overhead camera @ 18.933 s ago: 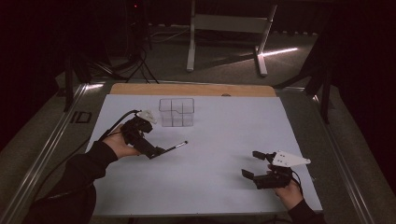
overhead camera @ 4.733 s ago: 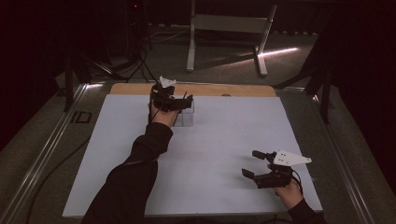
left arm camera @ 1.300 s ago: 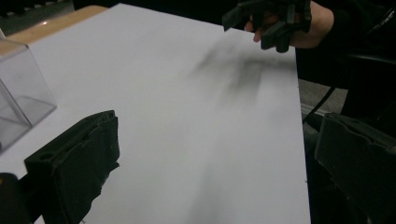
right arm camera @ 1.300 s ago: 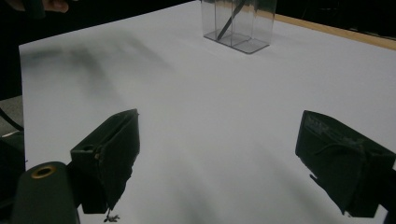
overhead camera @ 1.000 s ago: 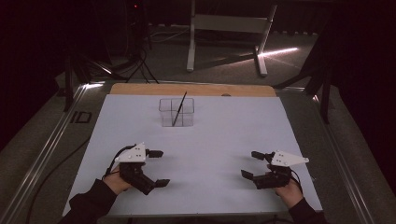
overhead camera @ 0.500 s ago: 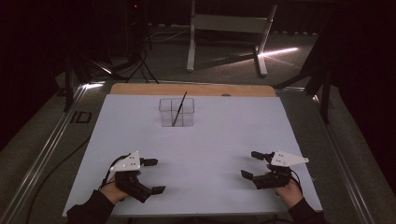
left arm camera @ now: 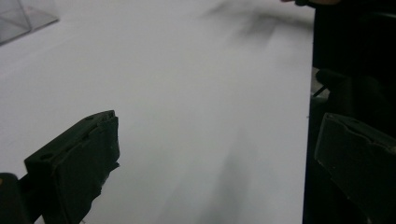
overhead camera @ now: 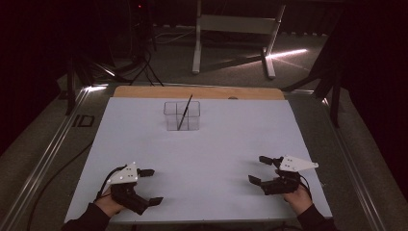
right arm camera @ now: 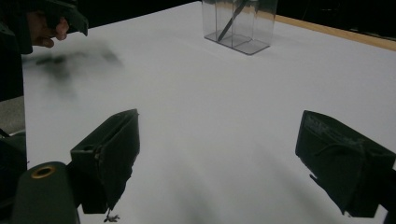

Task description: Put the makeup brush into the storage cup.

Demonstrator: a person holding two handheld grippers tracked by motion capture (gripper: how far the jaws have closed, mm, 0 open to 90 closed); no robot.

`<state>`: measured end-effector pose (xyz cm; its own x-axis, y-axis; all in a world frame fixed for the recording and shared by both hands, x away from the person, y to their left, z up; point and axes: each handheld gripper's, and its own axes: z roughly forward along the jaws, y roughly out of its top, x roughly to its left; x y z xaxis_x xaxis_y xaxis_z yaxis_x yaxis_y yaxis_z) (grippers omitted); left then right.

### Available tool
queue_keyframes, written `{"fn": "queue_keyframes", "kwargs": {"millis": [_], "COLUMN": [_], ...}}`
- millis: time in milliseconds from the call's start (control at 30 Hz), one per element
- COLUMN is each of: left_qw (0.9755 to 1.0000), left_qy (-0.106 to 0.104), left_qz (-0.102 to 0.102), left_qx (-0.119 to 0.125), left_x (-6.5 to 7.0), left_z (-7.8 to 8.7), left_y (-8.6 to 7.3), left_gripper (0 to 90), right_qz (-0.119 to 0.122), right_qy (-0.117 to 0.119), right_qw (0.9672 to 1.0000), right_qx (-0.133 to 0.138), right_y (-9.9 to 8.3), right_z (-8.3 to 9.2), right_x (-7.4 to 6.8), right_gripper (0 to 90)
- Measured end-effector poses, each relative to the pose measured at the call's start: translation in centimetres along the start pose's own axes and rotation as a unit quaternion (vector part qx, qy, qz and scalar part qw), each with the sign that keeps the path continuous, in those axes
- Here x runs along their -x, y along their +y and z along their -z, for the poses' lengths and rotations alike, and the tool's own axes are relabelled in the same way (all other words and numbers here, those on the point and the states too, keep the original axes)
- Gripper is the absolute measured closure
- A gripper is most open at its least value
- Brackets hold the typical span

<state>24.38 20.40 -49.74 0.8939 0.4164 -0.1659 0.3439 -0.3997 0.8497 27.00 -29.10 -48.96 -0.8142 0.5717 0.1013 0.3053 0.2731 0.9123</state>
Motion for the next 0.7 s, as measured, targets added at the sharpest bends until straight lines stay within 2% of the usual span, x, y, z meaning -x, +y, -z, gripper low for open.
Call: {"fn": "queue_keyframes", "kwargs": {"millis": [267, 367, 567, 700], "left_qw": [0.9997, 0.9995, 0.9994, 0.9992], "left_qy": [0.015, 0.03, 0.034, 0.037], "left_qz": [0.017, 0.008, 0.011, 0.003], "left_qx": [0.008, -0.004, 0.001, -0.012], "left_x": [-0.4, -0.4, -0.4, -0.1], "left_z": [0.4, 0.3, 0.6, 0.5], "left_y": [-0.7, -1.0, -1.1, -1.2], "left_gripper": [1.2, 1.2, 1.2, 1.2], "right_qz": [0.0, -0.001, 0.001, 0.002], "right_qy": [-0.001, 0.0, 0.002, 0.002], "right_qw": [1.0, 1.0, 1.0, 1.0], "right_qx": [0.0, -0.003, -0.002, -0.004], "right_y": [0.0, -0.1, 0.0, 0.0], "right_z": [0.0, -0.1, -0.2, -0.2], "right_x": [0.0, 0.1, 0.0, -0.1], "right_gripper": [13.7, 13.7, 13.7, 13.7]}}
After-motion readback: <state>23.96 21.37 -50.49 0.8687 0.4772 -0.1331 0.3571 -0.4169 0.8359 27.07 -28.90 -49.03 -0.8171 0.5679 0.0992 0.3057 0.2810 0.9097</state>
